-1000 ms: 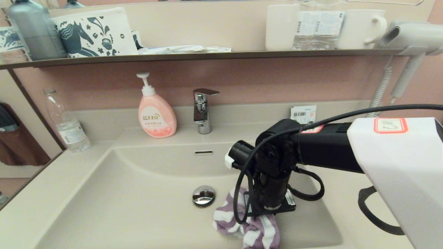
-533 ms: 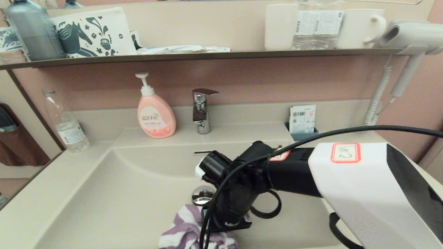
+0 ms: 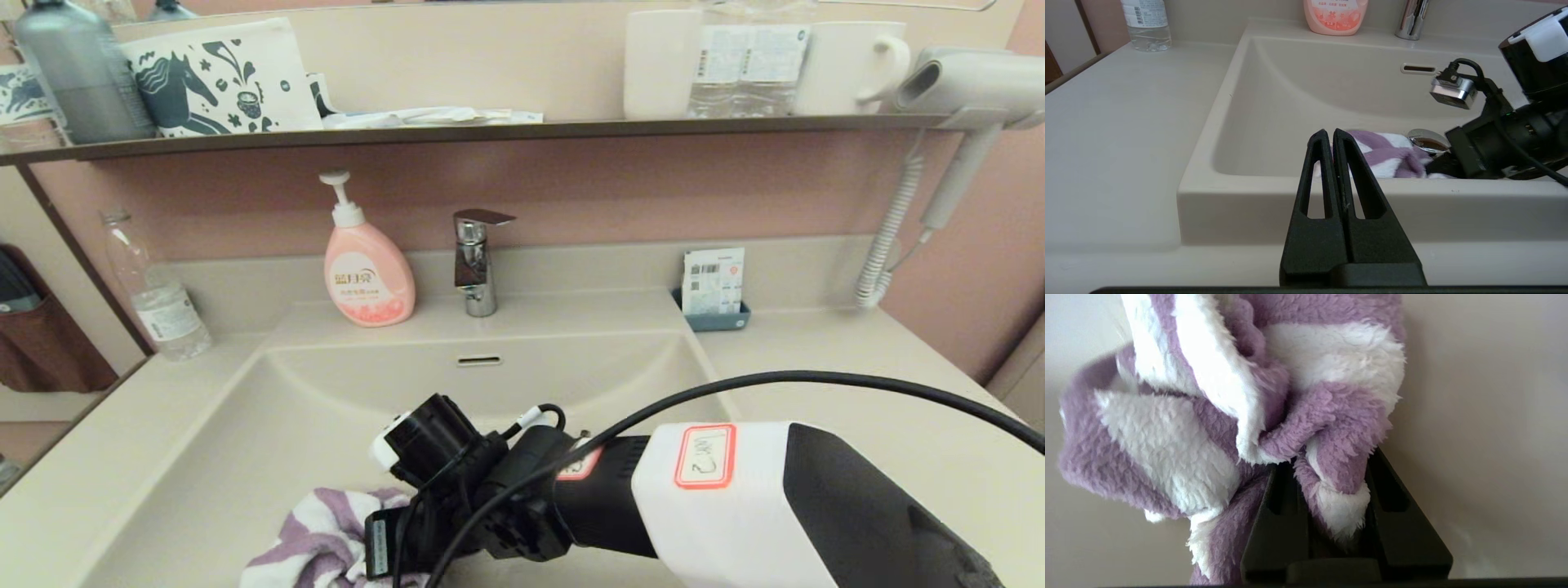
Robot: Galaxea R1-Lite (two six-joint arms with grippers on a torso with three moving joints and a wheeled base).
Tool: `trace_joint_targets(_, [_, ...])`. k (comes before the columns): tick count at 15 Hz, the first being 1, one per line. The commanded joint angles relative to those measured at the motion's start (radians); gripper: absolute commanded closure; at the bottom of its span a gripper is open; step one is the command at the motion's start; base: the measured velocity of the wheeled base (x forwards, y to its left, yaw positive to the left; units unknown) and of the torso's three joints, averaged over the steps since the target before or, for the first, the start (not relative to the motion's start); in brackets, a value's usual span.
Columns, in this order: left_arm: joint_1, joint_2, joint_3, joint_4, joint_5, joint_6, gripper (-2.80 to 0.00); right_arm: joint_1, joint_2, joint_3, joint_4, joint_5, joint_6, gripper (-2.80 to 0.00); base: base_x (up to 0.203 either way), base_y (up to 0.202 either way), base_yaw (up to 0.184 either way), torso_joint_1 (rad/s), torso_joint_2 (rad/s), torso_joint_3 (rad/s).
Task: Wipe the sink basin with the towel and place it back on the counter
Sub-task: Wipe the sink
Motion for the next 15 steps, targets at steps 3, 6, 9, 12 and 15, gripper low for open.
trace_joint_targets(3, [0.000,0.001,0.000,-0.001,0.001,-0.001,0.00,-0.027,0.024,-0.001,-0.193,-0.188,0.009,0.00,0.000,0.000,0.000,0.000,0.00,0.000])
trace_joint_targets(6, [0.000,0.001,0.000,-0.001,0.001,-0.001,0.00,-0.063,0.054,-0.001,-0.336,-0.366,-0.019,0.00,0.000,0.000,0.000,0.000,0.00,0.000])
trace_joint_targets(9, [0.000,0.001,0.000,-0.001,0.001,-0.001,0.00,-0.090,0.073,0.000,-0.362,-0.493,-0.080,0.00,0.000,0.000,0.000,0.000,0.00,0.000])
trace_joint_targets(12, [0.000,0.001,0.000,-0.001,0.001,-0.001,0.00,-0.123,0.015,0.013,-0.232,-0.524,-0.104,0.00,0.000,0.000,0.000,0.000,0.00,0.000])
trace_joint_targets(15, [0.000,0.001,0.000,-0.001,0.001,-0.001,0.00,-0.146,-0.066,0.013,0.034,-0.570,-0.102,0.00,0.000,0.000,0.000,0.000,0.00,0.000])
